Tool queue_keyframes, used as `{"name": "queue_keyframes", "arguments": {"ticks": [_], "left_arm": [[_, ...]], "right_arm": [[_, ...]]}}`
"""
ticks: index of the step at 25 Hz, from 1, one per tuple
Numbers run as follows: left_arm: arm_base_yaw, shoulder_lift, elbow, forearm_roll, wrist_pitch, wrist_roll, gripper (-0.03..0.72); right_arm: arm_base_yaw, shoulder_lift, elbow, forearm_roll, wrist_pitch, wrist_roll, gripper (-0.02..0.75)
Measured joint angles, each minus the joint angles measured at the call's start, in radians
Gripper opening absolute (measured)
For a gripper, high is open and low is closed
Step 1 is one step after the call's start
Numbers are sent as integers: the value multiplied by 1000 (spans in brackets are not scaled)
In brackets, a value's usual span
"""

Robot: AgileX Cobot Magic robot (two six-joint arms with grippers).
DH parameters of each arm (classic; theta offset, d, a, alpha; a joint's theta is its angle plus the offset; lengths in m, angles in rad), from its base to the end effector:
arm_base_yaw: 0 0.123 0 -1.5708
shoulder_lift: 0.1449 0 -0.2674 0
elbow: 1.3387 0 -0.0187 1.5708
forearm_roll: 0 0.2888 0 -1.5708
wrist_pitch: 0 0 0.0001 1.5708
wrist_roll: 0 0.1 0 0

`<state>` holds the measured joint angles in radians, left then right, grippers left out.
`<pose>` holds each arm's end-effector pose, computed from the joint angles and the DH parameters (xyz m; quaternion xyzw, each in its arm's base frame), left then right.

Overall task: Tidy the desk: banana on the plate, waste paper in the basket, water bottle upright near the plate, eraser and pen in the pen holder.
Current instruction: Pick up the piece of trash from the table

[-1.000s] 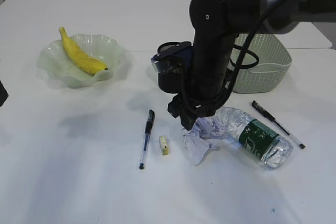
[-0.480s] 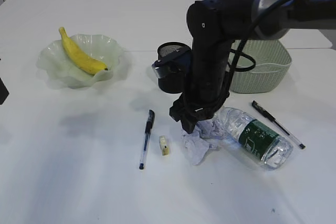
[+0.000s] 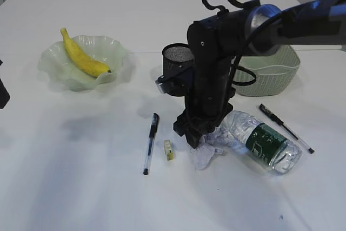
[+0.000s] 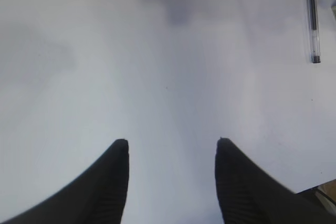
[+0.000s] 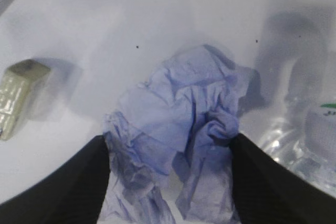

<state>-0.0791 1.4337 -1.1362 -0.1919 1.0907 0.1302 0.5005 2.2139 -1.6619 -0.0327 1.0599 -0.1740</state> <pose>0.3130 -0.0418 0.2536 0.0708 0.9843 -0.0867 0.1361 0.4055 0.2185 0.0990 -0.3380 0.9408 -0.0105 0.0251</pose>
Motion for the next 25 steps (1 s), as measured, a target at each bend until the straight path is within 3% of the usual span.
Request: {"name": "queue_keyframes", "arguments": {"ticks": [4,12,25], "left_arm": [[0,0,0,2,0,0,374],[0,0,0,2,-1,0,374],[0,0,0,2,-1,0,374]], "right_arm": [[0,3,0,0,-4,0,467],[0,3,0,10,9,0,138],[0,-166,0,33,37,0,102]]}}
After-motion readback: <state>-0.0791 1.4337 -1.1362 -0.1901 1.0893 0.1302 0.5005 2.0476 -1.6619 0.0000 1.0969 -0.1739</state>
